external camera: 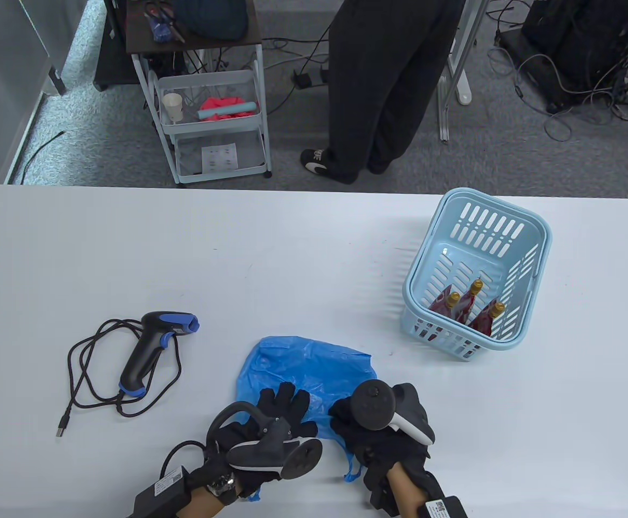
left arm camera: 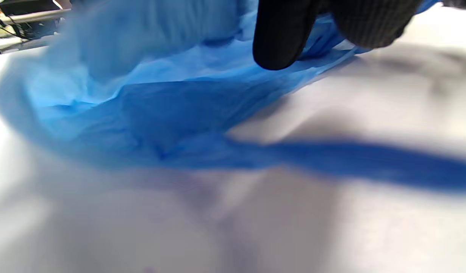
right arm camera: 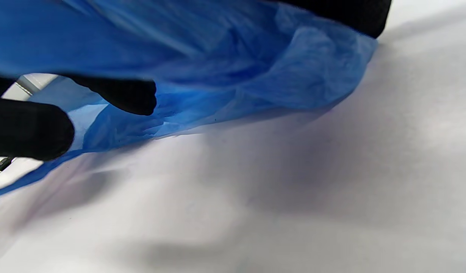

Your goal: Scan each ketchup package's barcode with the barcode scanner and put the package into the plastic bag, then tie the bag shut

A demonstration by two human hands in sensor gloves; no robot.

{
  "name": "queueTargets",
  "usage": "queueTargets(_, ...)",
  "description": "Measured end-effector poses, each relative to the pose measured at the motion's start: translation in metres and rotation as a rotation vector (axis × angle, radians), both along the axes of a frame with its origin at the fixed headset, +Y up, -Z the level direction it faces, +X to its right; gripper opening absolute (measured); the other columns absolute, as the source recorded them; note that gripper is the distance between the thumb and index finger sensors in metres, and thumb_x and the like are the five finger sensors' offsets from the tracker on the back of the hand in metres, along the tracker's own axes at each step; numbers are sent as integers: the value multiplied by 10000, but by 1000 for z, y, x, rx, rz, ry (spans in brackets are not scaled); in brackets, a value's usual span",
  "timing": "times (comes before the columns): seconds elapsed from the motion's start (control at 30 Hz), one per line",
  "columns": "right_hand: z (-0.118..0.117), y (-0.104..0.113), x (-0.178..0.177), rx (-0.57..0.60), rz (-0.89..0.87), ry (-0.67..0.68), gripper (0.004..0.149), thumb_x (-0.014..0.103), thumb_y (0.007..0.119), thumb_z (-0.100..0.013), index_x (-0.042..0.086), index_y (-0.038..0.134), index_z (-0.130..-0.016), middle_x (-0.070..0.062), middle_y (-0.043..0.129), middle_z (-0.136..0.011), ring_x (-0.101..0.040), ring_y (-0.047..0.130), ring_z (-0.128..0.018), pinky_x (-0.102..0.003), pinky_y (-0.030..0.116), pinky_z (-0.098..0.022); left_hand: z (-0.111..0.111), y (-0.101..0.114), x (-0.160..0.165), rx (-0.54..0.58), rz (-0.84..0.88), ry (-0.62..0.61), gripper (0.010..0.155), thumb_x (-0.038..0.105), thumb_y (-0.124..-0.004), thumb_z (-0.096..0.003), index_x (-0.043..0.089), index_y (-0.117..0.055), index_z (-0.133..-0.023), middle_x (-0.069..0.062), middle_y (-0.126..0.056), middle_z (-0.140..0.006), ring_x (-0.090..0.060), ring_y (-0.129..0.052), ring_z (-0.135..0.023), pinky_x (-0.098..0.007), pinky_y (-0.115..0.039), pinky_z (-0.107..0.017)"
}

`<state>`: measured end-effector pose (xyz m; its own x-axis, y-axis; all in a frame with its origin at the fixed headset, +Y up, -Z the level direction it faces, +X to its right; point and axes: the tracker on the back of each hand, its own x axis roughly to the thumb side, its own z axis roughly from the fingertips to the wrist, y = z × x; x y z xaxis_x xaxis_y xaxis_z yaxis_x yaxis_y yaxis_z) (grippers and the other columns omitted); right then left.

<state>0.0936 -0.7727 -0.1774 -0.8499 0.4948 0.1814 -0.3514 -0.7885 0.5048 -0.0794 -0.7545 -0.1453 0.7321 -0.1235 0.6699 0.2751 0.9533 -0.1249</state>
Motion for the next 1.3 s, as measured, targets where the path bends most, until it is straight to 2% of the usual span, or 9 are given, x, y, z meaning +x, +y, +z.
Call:
queueTargets(0.13, 0, 0, 0, 7, 0, 0, 378, 309, 653, -554, 157, 725, -892, -226, 661, -1023, -479, 619, -899, -630, 556, -688, -6, 2, -7, 23, -8, 48, 640, 615, -701, -454, 260, -813, -974, -66, -692, -1098, -423, -741, -1005, -592, -658, -714)
queueTargets(0.43, 0, 0, 0, 6, 2, 4, 376, 305, 655, -553, 160, 726, -892, -223, 662, -1024, -478, 621, -898, -627, 560, -687, -17, 9, -25, 30, 2, 134, 639, 602, -732, -447, 254, -809, -978, -35, -677, -1115, -399, -764, -998, -575, -682, -700)
queueTargets(0.63, 0, 0, 1, 3, -10, 1, 377, 306, 655, -554, 162, 723, -896, -225, 665, -1023, -482, 624, -897, -630, 562, -684, -29, 11, -45, -14, 31, 209, 632, 591, -749, -444, 275, -796, -990, -53, -706, -1099, -381, -790, -986, -568, -689, -698)
queueTargets(0.73, 0, 0, 2, 2, -20, -3, 378, 307, 654, -555, 164, 719, -899, -225, 673, -1020, -482, 632, -895, -630, 567, -681, -33, 11, -53, -42, 65, 233, 622, 582, -760, -442, 292, -791, -991, -20, -708, -1097, -375, -791, -989, -569, -687, -702)
queueTargets(0.8, 0, 0, 3, 5, -22, -5, 377, 312, 655, -555, 168, 721, -897, -218, 684, -1015, -477, 642, -891, -625, 575, -678, -36, 10, -57, -89, 122, 235, 620, 570, -769, -442, 284, -789, -992, -16, -715, -1088, -371, -796, -983, -564, -693, -698)
queueTargets(1.0, 1, 8, 13, 7, -105, -25, 433, 346, 682, -560, 141, 709, -940, -204, 740, -981, -482, 706, -869, -624, 607, -653, -36, 9, -58, -84, 169, 234, 601, 527, -805, -433, 264, -794, -974, 7, -750, -1047, -352, -827, -958, -553, -717, -685)
queueTargets(1.1, 3, 18, 19, 60, -143, -50, 439, 343, 696, -558, 135, 711, -944, -203, 753, -972, -483, 719, -859, -624, 612, -647, -37, 9, -58, -84, 196, 232, 583, 517, -810, -433, 257, -808, -955, 5, -771, -1017, -350, -846, -935, -543, -727, -677)
queueTargets(1.3, 13, 43, 15, 247, -133, -46, 400, 327, 730, -546, 149, 752, -903, -180, 794, -941, -468, 753, -839, -618, 631, -636, -37, 8, -58, -76, 220, 233, 576, 522, -803, -434, 242, -814, -937, -7, -789, -977, -349, -867, -898, -531, -739, -665)
